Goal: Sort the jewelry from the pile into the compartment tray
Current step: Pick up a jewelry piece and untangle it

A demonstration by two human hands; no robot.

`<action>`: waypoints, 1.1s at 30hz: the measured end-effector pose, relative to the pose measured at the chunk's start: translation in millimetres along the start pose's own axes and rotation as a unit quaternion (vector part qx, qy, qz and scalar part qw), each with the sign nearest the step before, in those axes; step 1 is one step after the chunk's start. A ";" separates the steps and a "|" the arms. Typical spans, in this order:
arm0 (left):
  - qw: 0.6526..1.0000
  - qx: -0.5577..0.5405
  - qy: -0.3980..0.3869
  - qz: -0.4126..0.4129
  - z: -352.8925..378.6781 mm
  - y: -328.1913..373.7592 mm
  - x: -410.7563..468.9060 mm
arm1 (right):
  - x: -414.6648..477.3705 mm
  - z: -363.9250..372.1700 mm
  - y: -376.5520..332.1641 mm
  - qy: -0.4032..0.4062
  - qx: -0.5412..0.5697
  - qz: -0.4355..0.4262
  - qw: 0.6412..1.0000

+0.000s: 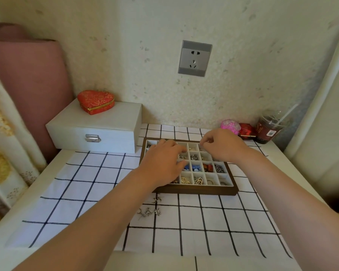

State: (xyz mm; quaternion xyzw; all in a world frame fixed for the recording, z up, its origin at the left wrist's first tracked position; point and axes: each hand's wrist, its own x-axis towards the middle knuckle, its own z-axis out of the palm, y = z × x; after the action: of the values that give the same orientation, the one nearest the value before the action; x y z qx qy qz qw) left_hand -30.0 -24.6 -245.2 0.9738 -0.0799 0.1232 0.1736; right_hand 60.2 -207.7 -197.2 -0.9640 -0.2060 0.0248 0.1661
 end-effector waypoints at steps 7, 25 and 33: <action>0.999 -0.025 0.019 0.021 -34.0 -8.8 -45.3 | -57.0 5.3 -51.2 -0.051 0.025 -0.133 0.990; 0.981 -0.044 -0.188 0.006 -58.0 -33.3 -113.1 | -100.9 49.8 -100.8 -0.177 -0.054 -0.223 0.957; 0.978 -0.086 -0.187 -0.014 -52.2 -28.2 -104.4 | -97.7 45.9 -98.9 -0.182 -0.072 -0.208 0.958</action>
State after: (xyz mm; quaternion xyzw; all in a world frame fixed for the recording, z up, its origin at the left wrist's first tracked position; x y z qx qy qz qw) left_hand -135.4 32.0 -234.7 0.9620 -0.1077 -0.0711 0.2405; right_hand -72.9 -148.0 -209.9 -0.8886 -0.4297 0.1499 0.0578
